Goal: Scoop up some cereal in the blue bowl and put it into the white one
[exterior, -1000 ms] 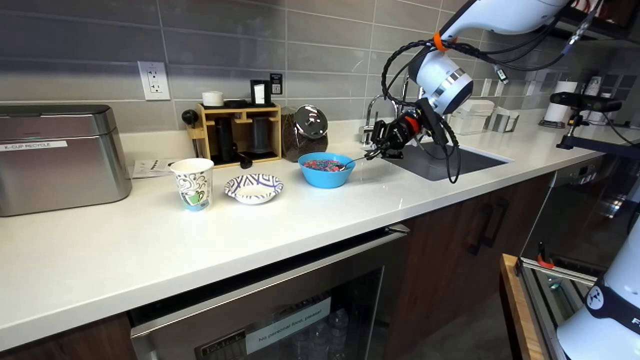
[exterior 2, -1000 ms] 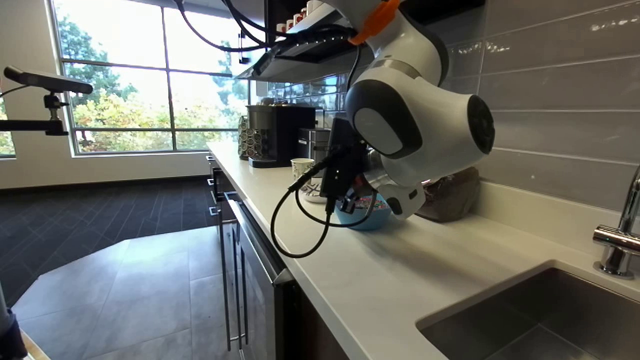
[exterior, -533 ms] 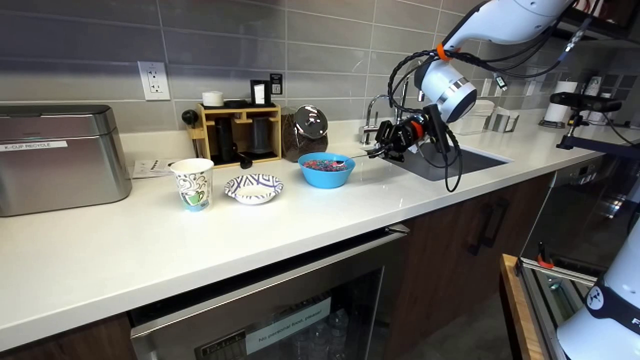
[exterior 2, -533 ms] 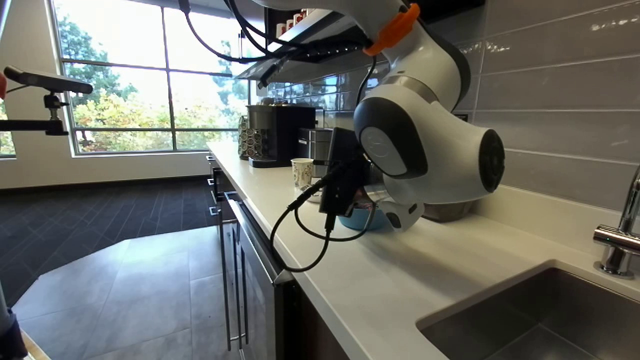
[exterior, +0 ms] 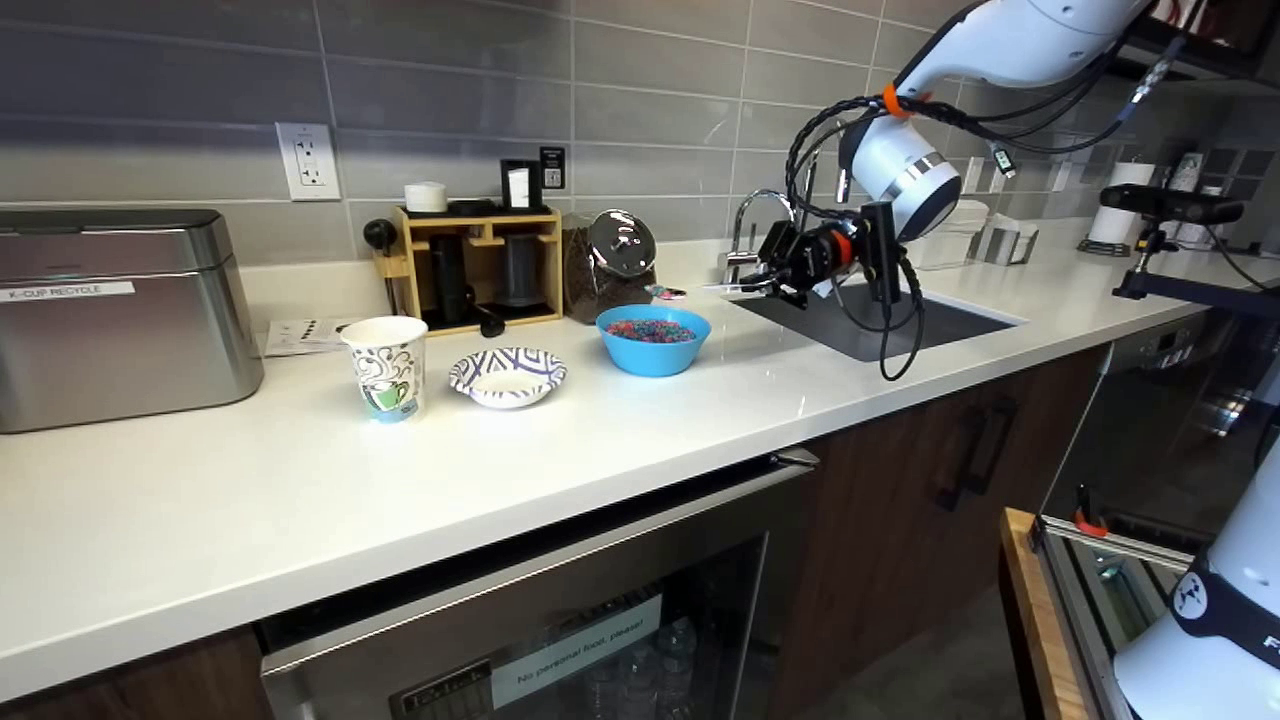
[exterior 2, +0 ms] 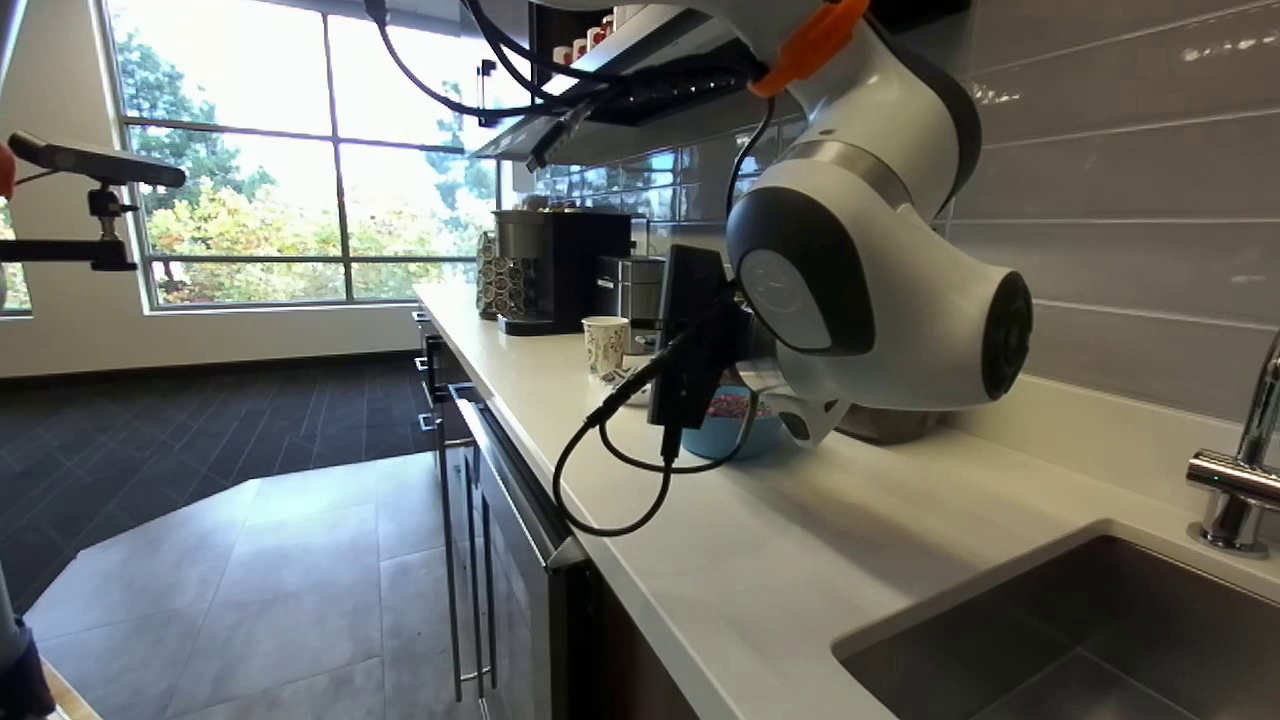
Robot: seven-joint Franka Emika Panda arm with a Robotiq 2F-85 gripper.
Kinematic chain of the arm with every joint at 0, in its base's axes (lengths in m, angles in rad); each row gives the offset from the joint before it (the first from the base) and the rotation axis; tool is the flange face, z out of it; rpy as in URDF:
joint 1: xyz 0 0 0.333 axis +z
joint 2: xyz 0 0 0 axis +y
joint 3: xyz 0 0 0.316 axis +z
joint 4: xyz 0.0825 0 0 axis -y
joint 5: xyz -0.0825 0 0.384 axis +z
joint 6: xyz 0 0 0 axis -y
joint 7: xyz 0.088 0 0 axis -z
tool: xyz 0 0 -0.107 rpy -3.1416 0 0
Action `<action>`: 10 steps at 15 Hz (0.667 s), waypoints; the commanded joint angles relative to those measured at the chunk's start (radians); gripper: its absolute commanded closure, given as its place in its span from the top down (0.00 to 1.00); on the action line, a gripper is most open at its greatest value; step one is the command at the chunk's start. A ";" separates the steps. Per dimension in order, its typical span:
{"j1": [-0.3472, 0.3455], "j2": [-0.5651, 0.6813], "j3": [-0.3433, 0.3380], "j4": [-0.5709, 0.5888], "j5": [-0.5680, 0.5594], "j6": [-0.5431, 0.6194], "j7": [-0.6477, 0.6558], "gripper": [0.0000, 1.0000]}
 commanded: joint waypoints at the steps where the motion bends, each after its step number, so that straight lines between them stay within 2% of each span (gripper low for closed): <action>1: 0.008 -0.006 -0.008 0.018 0.012 -0.062 -0.048 0.01; 4: 0.029 -0.029 -0.001 0.032 0.010 -0.073 -0.055 0.01; 10: 0.125 -0.073 0.030 0.043 0.013 0.025 0.016 0.01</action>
